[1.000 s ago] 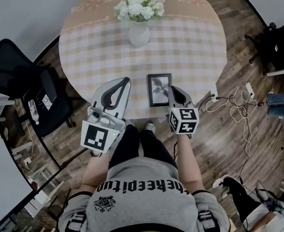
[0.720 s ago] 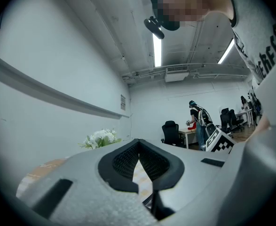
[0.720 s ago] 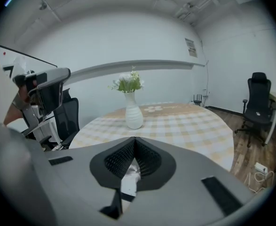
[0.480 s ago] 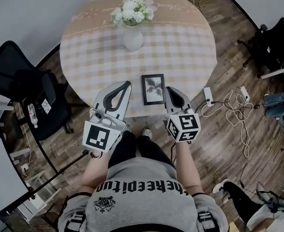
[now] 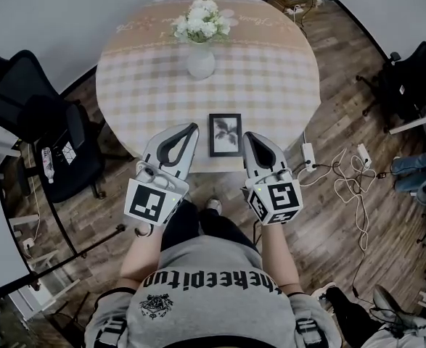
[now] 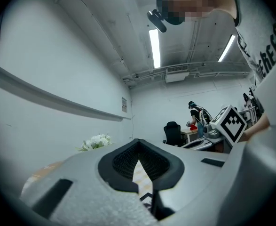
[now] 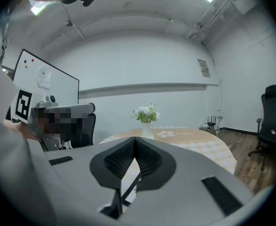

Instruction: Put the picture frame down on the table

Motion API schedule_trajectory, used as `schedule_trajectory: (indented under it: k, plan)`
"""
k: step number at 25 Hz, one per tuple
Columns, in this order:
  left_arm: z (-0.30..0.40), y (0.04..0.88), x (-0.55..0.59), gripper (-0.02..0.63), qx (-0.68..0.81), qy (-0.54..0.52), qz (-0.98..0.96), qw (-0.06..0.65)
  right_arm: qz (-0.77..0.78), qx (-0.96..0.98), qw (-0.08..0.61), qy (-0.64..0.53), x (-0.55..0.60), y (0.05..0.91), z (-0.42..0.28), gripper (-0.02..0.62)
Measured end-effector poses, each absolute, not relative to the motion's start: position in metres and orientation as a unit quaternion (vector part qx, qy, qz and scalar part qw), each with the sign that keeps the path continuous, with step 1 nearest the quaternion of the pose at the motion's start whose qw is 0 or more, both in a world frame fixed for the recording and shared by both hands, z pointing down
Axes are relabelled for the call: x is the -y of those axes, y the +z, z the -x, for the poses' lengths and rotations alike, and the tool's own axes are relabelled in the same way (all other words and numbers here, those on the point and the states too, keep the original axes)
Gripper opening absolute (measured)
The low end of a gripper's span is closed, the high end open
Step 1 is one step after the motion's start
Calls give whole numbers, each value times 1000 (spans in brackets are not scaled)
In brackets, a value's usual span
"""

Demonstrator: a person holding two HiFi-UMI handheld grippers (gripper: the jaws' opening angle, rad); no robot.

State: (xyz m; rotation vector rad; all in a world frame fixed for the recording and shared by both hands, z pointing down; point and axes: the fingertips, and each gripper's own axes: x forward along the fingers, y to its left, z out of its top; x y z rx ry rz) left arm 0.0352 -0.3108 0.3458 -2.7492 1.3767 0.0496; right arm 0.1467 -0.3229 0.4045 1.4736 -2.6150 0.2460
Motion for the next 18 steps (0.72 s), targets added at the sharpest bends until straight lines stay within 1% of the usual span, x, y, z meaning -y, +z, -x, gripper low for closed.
schedule_trajectory:
  k: [6,18]
  plan:
    - [-41,339,301,17,-469,-1,882,46,-462,884,41,55,311,380,-146,6]
    - [-53,325,278,17,-450,2,890,68,-454,890,17,36,281,360,-149,6]
